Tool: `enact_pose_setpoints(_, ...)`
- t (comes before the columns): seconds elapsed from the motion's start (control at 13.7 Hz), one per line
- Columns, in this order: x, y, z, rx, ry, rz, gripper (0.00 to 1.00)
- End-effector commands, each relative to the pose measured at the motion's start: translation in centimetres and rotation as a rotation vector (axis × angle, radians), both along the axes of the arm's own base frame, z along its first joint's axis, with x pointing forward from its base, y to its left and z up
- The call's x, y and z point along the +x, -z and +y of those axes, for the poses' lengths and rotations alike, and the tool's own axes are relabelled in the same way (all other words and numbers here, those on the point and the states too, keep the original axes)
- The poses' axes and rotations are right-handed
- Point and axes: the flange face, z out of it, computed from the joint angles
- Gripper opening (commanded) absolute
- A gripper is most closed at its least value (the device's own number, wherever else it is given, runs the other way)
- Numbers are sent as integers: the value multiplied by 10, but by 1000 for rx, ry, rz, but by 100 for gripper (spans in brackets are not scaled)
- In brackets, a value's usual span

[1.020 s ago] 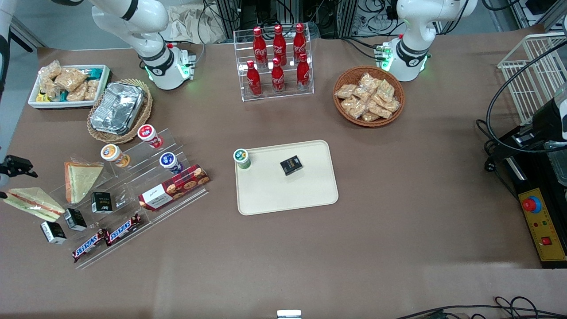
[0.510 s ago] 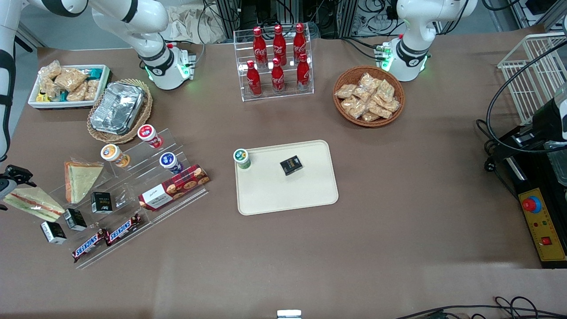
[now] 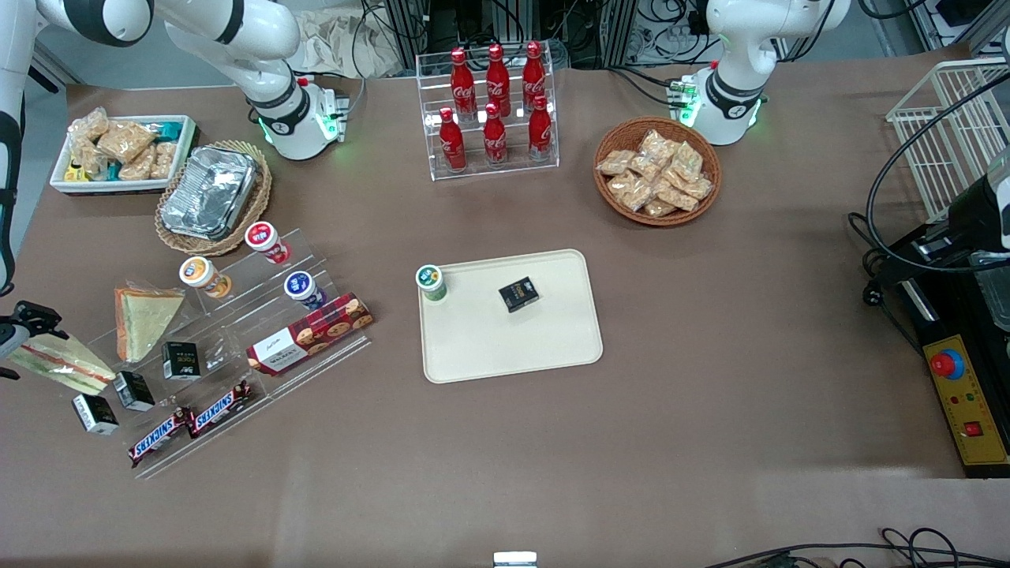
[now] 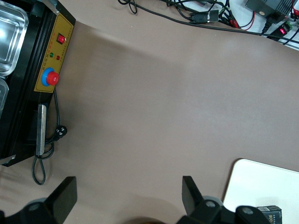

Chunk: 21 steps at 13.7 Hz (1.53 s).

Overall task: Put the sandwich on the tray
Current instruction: 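Close the right gripper on the upright wrapped sandwich and lift it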

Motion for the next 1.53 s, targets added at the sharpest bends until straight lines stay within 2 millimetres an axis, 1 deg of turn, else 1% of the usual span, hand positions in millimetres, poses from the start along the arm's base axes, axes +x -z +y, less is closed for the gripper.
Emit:
enact_pose_setpoints(0.0, 5, 14, -4, 29, -6, -15, 99)
enact_pose_setpoints(0.07, 6, 17, -2, 36, -3, -15, 99)
enact_pose_setpoints(0.22, 7, 17, -2, 35, -3, -16, 98)
enact_pose_setpoints(0.29, 7, 17, -1, 34, -7, -16, 90)
enact_pose_setpoints(0.36, 8, 17, 0, 33, -11, -15, 71)
enact_pose_setpoints(0.44, 8, 16, 1, 32, -12, -16, 48)
enact_pose_setpoints(0.51, 8, 14, 2, 34, -14, -17, 22)
enact_pose_setpoints(0.58, 8, 10, 3, 34, -16, -18, 0)
enact_pose_setpoints(0.66, 8, 8, 4, 34, -19, -20, 0)
enact_pose_setpoints(0.73, 7, -4, 6, 34, -23, -32, 0)
enact_pose_setpoints(0.95, -5, -50, 15, 75, -32, -36, 0)
enact_pose_setpoints(1.02, -9, -67, 21, 88, -41, -37, 0)
enact_pose_setpoints(1.09, -16, -84, 35, 116, -53, -9, 0)
enact_pose_setpoints(1.24, -19, -106, 56, 134, -89, 2, 0)
enact_pose_setpoints(1.46, -10, -134, 103, 132, -179, -32, 0)
